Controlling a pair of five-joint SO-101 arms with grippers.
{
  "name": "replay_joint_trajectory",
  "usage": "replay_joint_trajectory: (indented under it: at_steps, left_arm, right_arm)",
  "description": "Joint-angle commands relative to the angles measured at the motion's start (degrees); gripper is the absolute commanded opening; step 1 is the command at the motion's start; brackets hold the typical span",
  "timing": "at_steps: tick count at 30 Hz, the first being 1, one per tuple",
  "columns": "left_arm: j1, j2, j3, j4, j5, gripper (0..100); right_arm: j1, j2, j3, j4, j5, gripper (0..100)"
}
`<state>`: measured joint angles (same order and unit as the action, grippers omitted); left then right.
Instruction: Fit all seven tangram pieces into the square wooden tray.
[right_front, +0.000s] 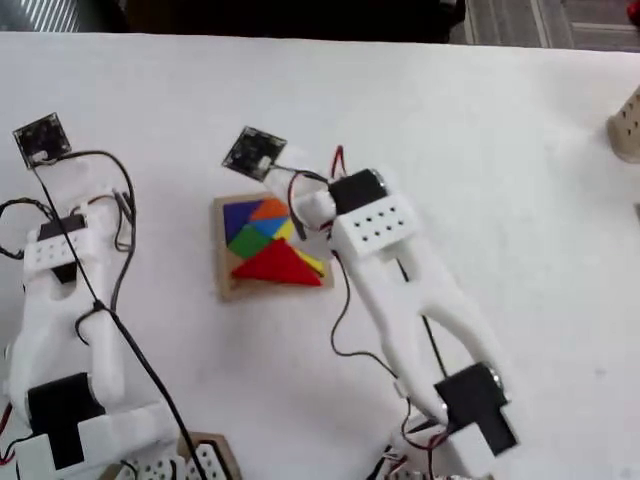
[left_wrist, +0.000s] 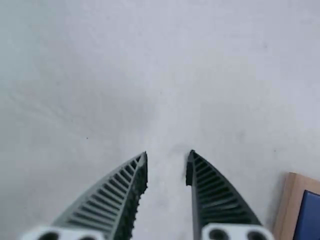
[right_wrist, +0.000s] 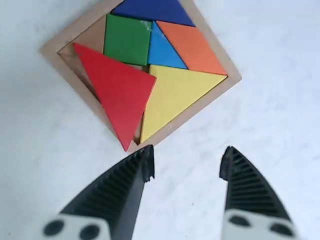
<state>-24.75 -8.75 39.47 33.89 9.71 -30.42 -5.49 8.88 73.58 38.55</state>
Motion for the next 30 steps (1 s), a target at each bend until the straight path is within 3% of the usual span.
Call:
replay_joint_trajectory:
  at_steps: [1, 4, 8, 11, 13, 17, 22, 27, 30]
  left_arm:
    - [0.75, -0.04, -2.73, -1.05, 0.35, 15]
    - [1.45, -0.04, -2.64, -1.05, 0.35, 15]
    - [3.74, -0.48, -2.02, -0.7, 0.26, 15]
    - [5.76, -1.27, -1.23, -0.7, -2.55, 12]
    - [7.16, -2.86, -0.35, -0.7, -6.42, 4]
    - [12.53, -6.64, 3.25, -0.62, -11.25, 2]
    - [24.13, -11.82, 6.86, -0.62, -15.12, 2]
    - [37.14, -12.79, 8.7, -0.62, -14.95, 2]
    - [40.84, -10.33, 8.62, -1.05, -11.25, 2]
  right_arm:
    - [0.92, -6.46, -1.49, 6.46, -0.7, 21.1]
    - [3.03, -9.98, 4.13, 8.4, -5.19, 17.9]
    - [10.33, -15.6, 14.15, 3.91, -12.84, 0.5]
    - [17.8, -21.05, 20.4, -0.48, -23.03, 1.8]
    - [21.23, -24.84, 24.09, -1.98, -27.87, 2.0]
    - [26.86, -30.37, 32.0, -2.51, -25.32, 1.9]
    - [32.66, -33.45, 45.98, -11.03, -20.13, 1.8]
    - [42.07, -37.49, 50.37, -10.51, -19.52, 1.8]
    - [46.55, -39.78, 53.36, -12.0, -17.14, 1.8]
